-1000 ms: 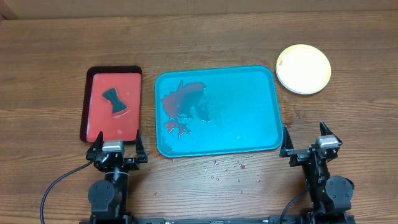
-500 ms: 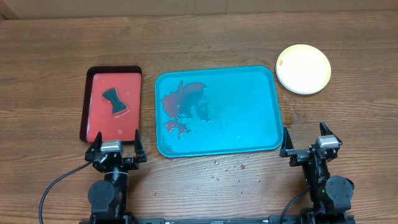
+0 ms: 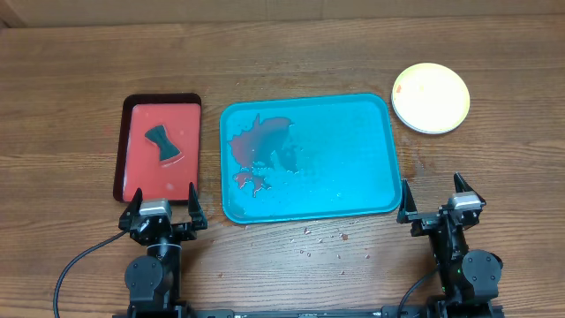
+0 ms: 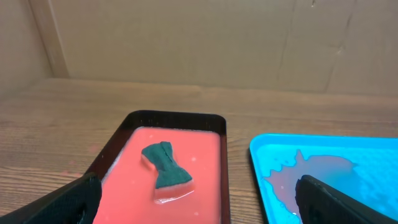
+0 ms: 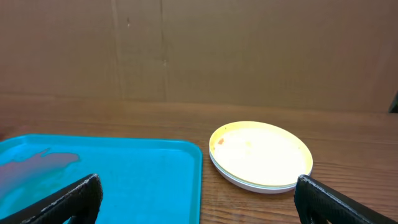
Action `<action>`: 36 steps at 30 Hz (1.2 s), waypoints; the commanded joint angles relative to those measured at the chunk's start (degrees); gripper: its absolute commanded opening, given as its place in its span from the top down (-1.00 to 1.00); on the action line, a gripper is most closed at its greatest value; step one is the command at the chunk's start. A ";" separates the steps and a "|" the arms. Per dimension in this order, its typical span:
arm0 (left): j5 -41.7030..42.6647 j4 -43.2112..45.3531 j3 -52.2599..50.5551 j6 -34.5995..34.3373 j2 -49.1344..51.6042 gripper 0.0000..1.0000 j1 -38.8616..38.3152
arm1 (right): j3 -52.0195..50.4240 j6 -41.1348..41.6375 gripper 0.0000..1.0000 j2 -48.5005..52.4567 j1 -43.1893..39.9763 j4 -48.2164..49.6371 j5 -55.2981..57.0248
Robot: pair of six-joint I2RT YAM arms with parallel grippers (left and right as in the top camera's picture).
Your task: Clean dirty plates on tray and stack at the side
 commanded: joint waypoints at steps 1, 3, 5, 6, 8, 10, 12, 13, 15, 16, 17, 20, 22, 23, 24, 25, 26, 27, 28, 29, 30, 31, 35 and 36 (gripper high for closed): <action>1.09 0.07 -0.24 1.29 -0.76 -1.00 0.28 | -0.59 0.20 -1.00 -0.57 -0.04 0.35 0.55; 1.09 0.07 -0.24 1.29 -0.74 -1.00 0.31 | -0.59 0.20 -1.00 -0.57 -0.04 0.35 0.55; 1.09 0.07 -0.24 1.29 -0.74 -1.00 0.31 | -0.59 0.20 -1.00 -0.57 -0.04 0.35 0.55; 1.09 0.07 -0.24 1.29 -0.74 -1.00 0.31 | -0.59 0.20 -1.00 -0.57 -0.04 0.35 0.55; 1.11 0.07 -0.24 1.31 -0.74 -1.00 0.31 | -0.59 0.20 -1.00 -0.57 -0.04 0.35 0.55; 1.09 0.07 -0.24 1.29 -0.74 -1.00 0.31 | -0.59 0.20 -1.00 -0.57 -0.04 0.35 0.55; 1.11 0.07 -0.24 1.29 -0.74 -1.00 0.31 | -0.59 0.20 -1.00 -0.57 -0.04 0.35 0.55; 1.09 0.07 -0.24 1.29 -0.74 -1.00 0.31 | -0.59 0.20 -1.00 -0.57 -0.04 0.35 0.55; 1.09 0.07 -0.24 1.29 -0.74 -1.00 0.31 | -0.59 0.20 -1.00 -0.57 -0.04 0.35 0.55; 1.09 0.07 -0.24 1.29 -0.74 -1.00 0.31 | -0.59 0.20 -1.00 -0.57 -0.04 0.35 0.55; 1.11 0.09 -0.24 1.29 -0.74 -1.00 0.31 | -0.59 0.20 -1.00 -0.57 -0.04 0.35 0.55; 1.11 0.09 -0.24 1.29 -0.74 -1.00 0.31 | -0.59 0.20 -1.00 -0.57 -0.04 0.35 0.55; 1.11 0.07 -0.24 1.29 -0.74 -1.00 0.31 | -0.59 0.20 -1.00 -0.57 -0.04 0.35 0.55; 1.11 0.07 -0.24 1.29 -0.74 -0.99 0.31 | -0.59 0.20 -1.00 -0.57 -0.04 0.35 0.55; 1.11 0.09 -0.24 1.29 -0.74 -0.99 0.31 | -0.59 0.20 -1.00 -0.57 -0.04 0.35 0.55; 1.11 0.09 -0.24 1.29 -0.74 -0.99 0.31 | -0.59 0.20 -1.00 -0.57 -0.04 0.35 0.55; 1.09 0.07 -0.24 1.31 -0.74 -1.00 0.31 | -0.59 0.20 -1.00 -0.57 -0.04 0.35 0.55; 1.11 0.09 -0.24 1.29 -0.74 -1.00 0.31 | -0.59 0.20 -1.00 -0.57 -0.04 0.35 0.55; 1.09 0.09 -0.24 1.29 -0.74 -0.99 0.31 | -0.59 0.20 -1.00 -0.57 -0.04 0.35 0.55; 1.11 0.09 -0.24 1.29 -0.74 -0.99 0.31 | -0.59 0.20 -1.00 -0.57 -0.04 0.35 0.55; 1.09 0.09 -0.24 1.29 -0.74 -0.99 0.31 | -0.59 0.20 -1.00 -0.57 -0.04 0.35 0.55; 1.11 0.09 -0.24 1.29 -0.74 -0.99 0.31 | -0.59 0.20 -1.00 -0.57 -0.04 0.35 0.55; 1.11 0.09 -0.24 1.29 -0.74 -1.00 0.31 | -0.59 0.20 -1.00 -0.57 -0.04 0.35 0.55; 1.11 0.09 -0.24 1.29 -0.74 -1.00 0.31 | -0.59 0.20 -1.00 -0.57 -0.04 0.35 0.55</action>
